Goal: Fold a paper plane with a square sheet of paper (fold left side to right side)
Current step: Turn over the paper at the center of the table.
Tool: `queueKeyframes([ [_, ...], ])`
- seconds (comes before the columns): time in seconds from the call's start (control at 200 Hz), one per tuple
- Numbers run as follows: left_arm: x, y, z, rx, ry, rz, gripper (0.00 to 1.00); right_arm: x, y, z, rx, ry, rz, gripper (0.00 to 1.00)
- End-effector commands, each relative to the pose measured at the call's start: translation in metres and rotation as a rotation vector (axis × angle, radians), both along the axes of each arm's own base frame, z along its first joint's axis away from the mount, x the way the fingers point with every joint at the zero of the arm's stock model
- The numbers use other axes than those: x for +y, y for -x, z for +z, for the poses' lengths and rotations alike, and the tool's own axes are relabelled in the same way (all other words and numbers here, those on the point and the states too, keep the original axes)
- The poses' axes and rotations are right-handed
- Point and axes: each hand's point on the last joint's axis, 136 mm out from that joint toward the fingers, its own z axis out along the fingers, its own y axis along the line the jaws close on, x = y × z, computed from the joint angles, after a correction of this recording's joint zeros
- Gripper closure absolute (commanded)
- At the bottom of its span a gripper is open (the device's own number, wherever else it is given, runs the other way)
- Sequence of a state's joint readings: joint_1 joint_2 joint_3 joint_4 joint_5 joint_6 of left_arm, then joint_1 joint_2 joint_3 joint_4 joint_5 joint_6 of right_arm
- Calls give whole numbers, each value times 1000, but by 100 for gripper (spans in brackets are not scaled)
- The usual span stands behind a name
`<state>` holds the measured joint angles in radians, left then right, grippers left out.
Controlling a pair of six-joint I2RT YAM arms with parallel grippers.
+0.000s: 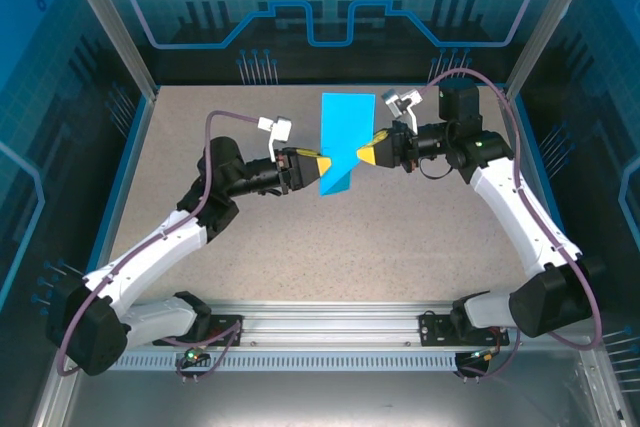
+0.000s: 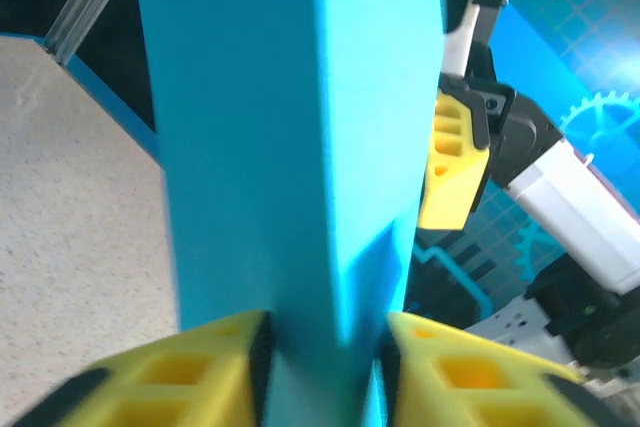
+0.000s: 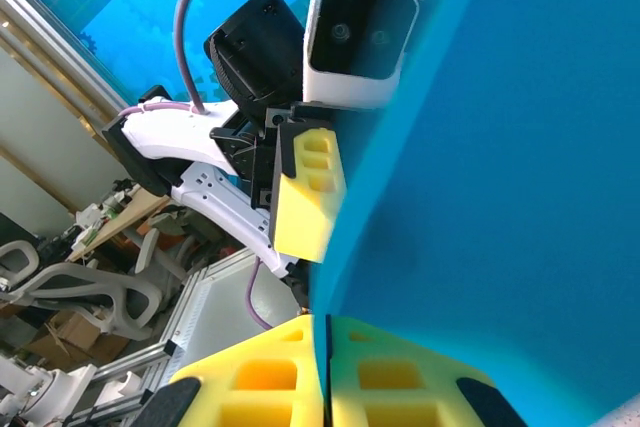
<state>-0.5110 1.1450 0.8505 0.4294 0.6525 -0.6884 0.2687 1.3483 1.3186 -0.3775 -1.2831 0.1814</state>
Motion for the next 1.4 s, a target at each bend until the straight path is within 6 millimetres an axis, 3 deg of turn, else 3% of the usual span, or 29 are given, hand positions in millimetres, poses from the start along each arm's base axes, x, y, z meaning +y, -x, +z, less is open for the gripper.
queueKeyframes([
  [0.0, -3, 6, 13, -58, 2, -26, 79, 3, 1, 2, -4, 5, 11, 92],
  [0.1, -4, 4, 7, -45, -28, -8, 96, 4, -5, -6, 13, 47, -27, 87],
  [0.195, -1, -2, -3, -30, -75, 40, 96, -1, -13, -19, 36, 111, -98, 75],
  [0.345, 11, -15, -34, 16, -230, 189, 95, -26, -43, -52, 76, 285, -340, 44],
  [0.41, 19, -23, -53, 32, -340, 286, 95, -51, -65, -77, 112, 420, -536, 33],
  [0.51, 31, -32, -85, 34, -564, 438, 95, -115, -91, -128, 212, 716, -899, 21],
  [0.585, 42, -38, -111, 45, -770, 555, 95, -158, -92, -168, 315, 886, -1074, 7],
  [0.65, 52, -44, -129, 73, -942, 650, 95, -174, -88, -192, 396, 915, -1128, 1],
  [0.8, 70, -46, -162, 148, -1319, 843, 98, -191, -81, -224, 495, 883, -1197, 1],
  [0.945, 74, -43, -195, 270, -1547, 932, 94, -200, -76, -237, 531, 888, -1222, 0],
  [1.236, 20, -50, -274, 457, -1645, 738, 88, -204, -70, -243, 553, 883, -1216, 0],
  [1.396, -14, -57, -299, 502, -1612, 613, 79, -197, -66, -248, 561, 876, -1172, 0],
])
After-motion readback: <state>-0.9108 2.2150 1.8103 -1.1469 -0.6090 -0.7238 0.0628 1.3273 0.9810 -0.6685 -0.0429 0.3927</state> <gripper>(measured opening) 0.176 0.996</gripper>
